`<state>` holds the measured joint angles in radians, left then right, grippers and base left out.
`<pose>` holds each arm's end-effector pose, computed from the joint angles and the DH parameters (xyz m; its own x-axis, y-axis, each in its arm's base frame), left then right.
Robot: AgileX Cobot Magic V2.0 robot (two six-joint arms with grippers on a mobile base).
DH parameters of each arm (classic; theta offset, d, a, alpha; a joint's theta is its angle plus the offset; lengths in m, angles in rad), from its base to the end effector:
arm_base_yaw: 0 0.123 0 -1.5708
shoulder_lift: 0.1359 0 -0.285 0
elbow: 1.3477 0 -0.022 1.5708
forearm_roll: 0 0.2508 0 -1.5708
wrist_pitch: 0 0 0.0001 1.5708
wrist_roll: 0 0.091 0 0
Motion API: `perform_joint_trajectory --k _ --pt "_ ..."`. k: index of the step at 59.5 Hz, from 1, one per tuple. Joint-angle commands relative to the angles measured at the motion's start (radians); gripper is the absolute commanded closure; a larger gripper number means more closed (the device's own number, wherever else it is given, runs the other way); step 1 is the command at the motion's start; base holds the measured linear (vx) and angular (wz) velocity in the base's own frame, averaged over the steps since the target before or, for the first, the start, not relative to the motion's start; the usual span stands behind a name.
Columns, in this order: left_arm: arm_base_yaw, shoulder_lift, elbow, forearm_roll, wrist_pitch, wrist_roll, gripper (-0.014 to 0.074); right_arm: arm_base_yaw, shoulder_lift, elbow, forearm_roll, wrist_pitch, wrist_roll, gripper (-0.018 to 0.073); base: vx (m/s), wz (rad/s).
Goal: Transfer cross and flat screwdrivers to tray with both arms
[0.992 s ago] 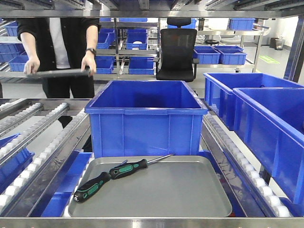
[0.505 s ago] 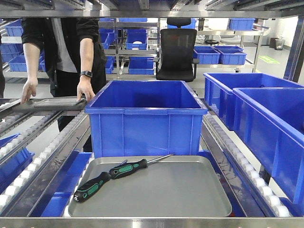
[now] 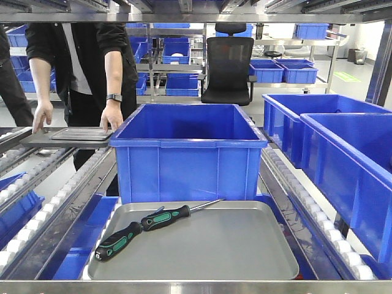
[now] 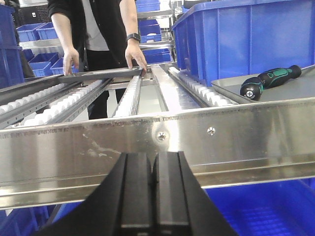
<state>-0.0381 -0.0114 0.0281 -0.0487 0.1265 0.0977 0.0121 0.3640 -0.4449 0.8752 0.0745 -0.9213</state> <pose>0.0566 -0.0027 0.1928 -0.0535 0.0514 -0.9972 0.0469 0.9977 0.0489 0.0836 0.0063 0.3341 0.1231 -0.0459 -0.9913 -0.0630 0.9966 -0.0540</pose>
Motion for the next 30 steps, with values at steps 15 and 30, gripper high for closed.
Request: perform_joint_trajectory --k 15,30 --pt "-0.001 -0.012 -0.026 -0.002 -0.077 -0.011 0.0592 -0.005 0.007 -0.029 0.003 -0.057 -0.002 0.0567 0.0 0.0" --pt "-0.001 -0.012 -0.026 -0.002 -0.077 -0.011 0.0592 -0.005 0.048 0.008 -0.523 0.049 0.474 0.0567 0.0 0.0"
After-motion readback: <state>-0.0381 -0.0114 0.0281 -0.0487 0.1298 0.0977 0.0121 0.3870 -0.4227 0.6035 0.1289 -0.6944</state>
